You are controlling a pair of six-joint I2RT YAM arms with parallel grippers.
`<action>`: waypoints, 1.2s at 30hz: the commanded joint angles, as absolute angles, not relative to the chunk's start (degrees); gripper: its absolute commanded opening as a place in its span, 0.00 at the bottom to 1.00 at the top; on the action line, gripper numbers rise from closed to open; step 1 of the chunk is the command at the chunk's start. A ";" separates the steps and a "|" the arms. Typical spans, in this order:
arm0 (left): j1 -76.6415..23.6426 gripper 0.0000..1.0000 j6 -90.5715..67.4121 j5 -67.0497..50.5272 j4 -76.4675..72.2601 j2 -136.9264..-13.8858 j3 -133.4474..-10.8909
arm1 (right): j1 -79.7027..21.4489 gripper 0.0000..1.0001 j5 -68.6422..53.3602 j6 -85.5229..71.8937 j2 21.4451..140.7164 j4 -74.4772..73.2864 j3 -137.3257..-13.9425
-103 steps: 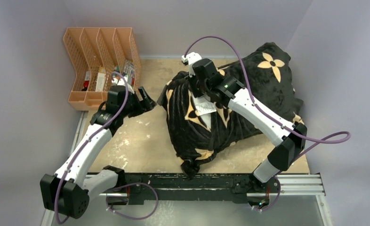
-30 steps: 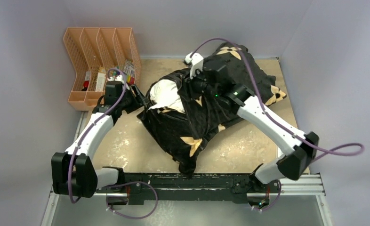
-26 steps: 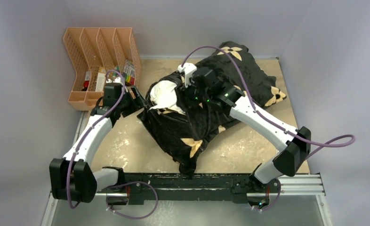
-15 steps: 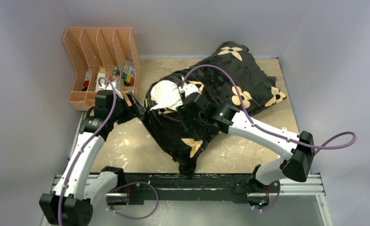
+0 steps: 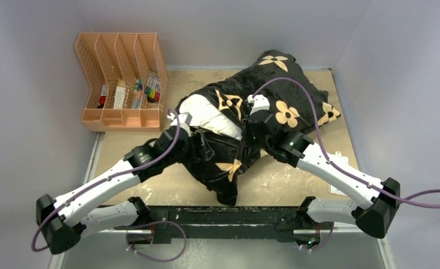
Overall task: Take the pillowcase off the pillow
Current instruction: Remove the pillow from the pillowcase.
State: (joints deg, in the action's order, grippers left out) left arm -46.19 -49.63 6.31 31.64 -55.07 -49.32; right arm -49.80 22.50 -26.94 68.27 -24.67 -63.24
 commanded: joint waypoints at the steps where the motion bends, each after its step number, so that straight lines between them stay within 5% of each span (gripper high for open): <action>1: -51.22 0.75 -59.96 19.86 23.72 -60.62 -54.47 | -47.92 0.00 15.70 -29.51 65.83 -15.86 -59.77; 18: -54.50 0.79 -73.72 24.71 14.41 -68.97 -61.03 | -47.99 0.00 17.29 -35.49 61.17 -10.01 -50.25; 30: -53.50 0.87 -70.93 29.55 24.85 -78.73 -62.89 | -47.98 0.00 16.69 -32.41 60.54 -7.19 -49.94; 36: -52.65 0.34 -69.85 25.35 21.76 -74.27 -53.98 | -47.59 0.00 21.88 -29.54 59.80 -9.82 -51.53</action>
